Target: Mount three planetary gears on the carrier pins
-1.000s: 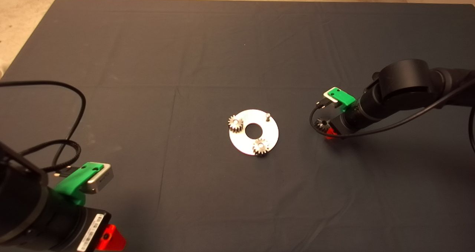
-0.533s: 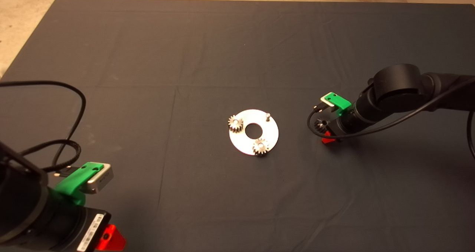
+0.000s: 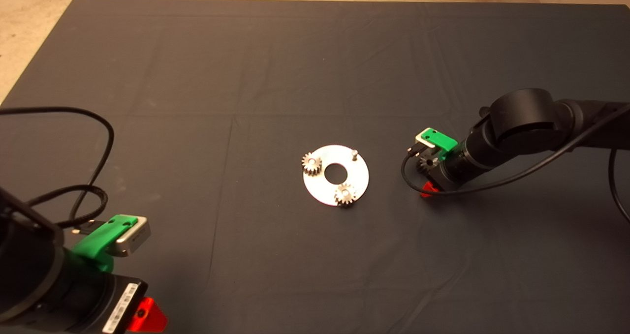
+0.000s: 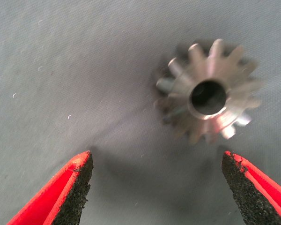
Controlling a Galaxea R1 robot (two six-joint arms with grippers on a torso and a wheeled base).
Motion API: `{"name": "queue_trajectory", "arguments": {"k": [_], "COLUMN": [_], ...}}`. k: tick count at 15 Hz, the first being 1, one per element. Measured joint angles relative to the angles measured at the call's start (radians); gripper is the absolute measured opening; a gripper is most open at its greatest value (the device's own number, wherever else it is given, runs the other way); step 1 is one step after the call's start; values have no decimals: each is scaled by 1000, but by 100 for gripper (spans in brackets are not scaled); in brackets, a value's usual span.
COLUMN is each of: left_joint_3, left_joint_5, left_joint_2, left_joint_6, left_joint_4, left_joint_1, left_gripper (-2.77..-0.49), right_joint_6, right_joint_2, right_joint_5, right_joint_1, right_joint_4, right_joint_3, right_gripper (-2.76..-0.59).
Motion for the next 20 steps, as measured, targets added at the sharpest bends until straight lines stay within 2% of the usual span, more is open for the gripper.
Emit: {"name": "queue_trajectory", "arguments": {"k": [3, 6, 7, 11, 14, 20], "left_joint_3": [0, 0, 0, 0, 0, 0], "left_joint_5": [0, 0, 0, 0, 0, 0], "left_joint_2": [0, 2, 2, 2, 2, 2], "left_joint_6": [0, 0, 0, 0, 0, 0], "left_joint_4": [0, 0, 0, 0, 0, 0], "left_joint_1": [0, 0, 0, 1, 3, 6], "left_gripper": [-80, -80, -80, -80, -80, -80], "right_joint_6": [-7, -12, -22, -22, -22, -22], "right_joint_2": [1, 12, 23, 40, 48, 47], "right_joint_5": [15, 13, 7, 13, 16, 16], "right_joint_1": [0, 0, 2, 6, 34, 42], "right_joint_4": [0, 0, 2, 2, 1, 1], "right_joint_3": [-44, -72, -84, -92, -100, -118], "right_gripper": [-133, -133, -133, -133, -133, -133]}}
